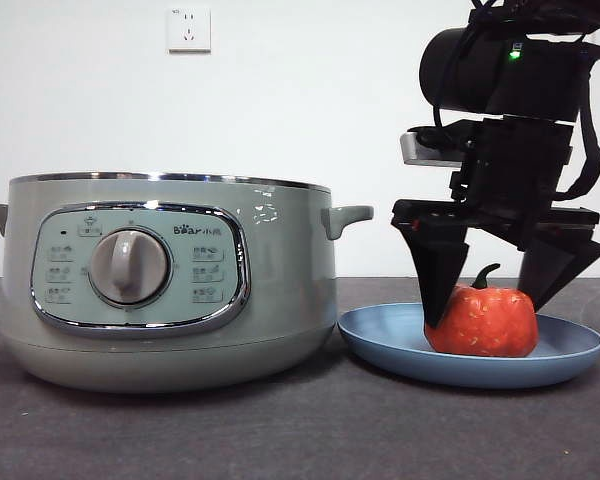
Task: Take the pumpkin out from the steamer,put the pumpkin in the blue plate,close the lid
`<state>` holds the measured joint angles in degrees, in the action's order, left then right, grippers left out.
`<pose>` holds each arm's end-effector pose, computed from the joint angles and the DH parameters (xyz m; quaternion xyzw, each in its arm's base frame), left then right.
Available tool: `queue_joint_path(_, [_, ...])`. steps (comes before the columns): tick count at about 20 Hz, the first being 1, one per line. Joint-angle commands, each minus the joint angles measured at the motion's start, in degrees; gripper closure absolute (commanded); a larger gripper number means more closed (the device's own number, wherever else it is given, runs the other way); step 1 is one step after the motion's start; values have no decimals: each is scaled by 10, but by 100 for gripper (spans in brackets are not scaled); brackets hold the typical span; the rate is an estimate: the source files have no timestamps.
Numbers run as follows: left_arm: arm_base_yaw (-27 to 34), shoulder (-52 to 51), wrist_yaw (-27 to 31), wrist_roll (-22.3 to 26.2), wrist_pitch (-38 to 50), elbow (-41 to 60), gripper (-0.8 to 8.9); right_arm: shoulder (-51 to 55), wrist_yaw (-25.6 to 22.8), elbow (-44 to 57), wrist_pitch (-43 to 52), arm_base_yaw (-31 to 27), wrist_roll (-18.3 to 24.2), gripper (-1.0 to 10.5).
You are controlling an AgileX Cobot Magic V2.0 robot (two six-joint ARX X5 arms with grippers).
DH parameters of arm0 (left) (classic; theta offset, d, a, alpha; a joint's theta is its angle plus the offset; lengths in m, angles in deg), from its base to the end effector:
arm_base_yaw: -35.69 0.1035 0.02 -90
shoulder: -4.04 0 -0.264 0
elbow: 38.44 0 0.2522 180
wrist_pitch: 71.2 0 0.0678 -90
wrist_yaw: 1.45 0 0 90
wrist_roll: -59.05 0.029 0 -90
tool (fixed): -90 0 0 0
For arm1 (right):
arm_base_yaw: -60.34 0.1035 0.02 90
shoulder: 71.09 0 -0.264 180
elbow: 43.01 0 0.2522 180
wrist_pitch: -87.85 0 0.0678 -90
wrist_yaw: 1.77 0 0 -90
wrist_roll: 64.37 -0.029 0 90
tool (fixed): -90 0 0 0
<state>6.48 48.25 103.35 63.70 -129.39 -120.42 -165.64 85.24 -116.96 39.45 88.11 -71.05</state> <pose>0.1083 -0.0521 0.4086 0.1060 0.1592 -0.1300 0.9729 0.2765 0.1439 0.1876 -0.1031 0.5555 0.1447 0.8123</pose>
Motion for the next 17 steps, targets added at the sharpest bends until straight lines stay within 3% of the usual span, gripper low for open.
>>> queue_joint_path(1, [-1, -5, -3, -6, 27, -6, 822, -4, 1, 6, 6, 0, -6, 402])
queue_joint_path(4, [-1, 6, -7, -6, 23, -6, 822, 2, 1, 6, 12, 1, -10, 407])
queue_joint_path(8, [-1, 41, -58, -6, 24, -6, 822, 38, 1, 6, 8, 2, -14, 411])
queue_joint_path(17, [-1, 181, -137, -6, 77, -6, 822, 226, -2, 6, -16, 0, -14, 411])
